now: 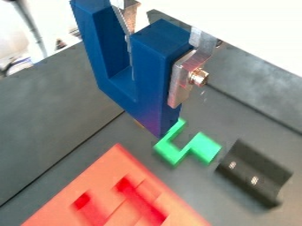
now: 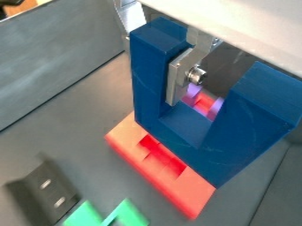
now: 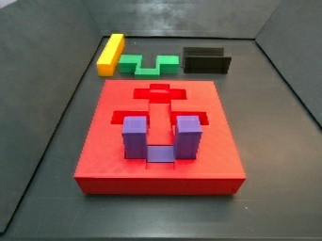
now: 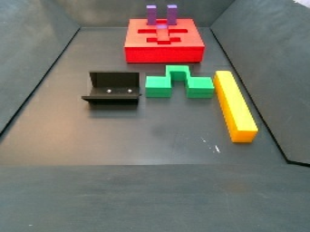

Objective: Pick up the blue object. Move up. Move to above the board. Insert the blue object.
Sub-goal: Move to above the board, then insert the blue object.

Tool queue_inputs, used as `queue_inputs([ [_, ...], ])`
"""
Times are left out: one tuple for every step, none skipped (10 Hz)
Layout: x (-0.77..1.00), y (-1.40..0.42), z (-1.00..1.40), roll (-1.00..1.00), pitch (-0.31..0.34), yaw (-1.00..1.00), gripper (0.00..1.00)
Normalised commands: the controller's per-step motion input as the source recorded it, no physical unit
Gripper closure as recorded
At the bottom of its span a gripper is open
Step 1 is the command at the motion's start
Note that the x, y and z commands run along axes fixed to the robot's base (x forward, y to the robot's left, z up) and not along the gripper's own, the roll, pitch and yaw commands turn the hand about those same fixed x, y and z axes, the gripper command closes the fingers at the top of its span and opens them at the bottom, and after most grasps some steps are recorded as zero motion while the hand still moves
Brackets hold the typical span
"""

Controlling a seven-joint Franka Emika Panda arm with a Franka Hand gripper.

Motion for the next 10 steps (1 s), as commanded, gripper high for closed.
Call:
queue_inputs([
  [-0.13,-1.40,0.18,0.00,0.043,0.01,1.00],
  [-0.03,-0.65,0.09,0.01,0.077,0.01,1.00],
  [0.03,-0.32,0.05,0.01,0.103,0.01,1.00],
  [0.05,-0.19,0.04,0.00,0.112,0.01,1.00],
  [0.00,0.00,-0.02,0.00,0.000,0.00,1.00],
  [0.00,0.00,-0.04,0.00,0.000,0.00,1.00],
  [0.00,0.00,-0.05,0.01,0.006,0.00,1.00],
  [0.07,0.00,-0.11,0.02,0.000,0.01,1.00],
  [0.49,0.06,-0.19,0.00,-0.069,0.00,1.00],
  [0.65,0.09,-0.22,0.00,-0.120,0.00,1.00],
])
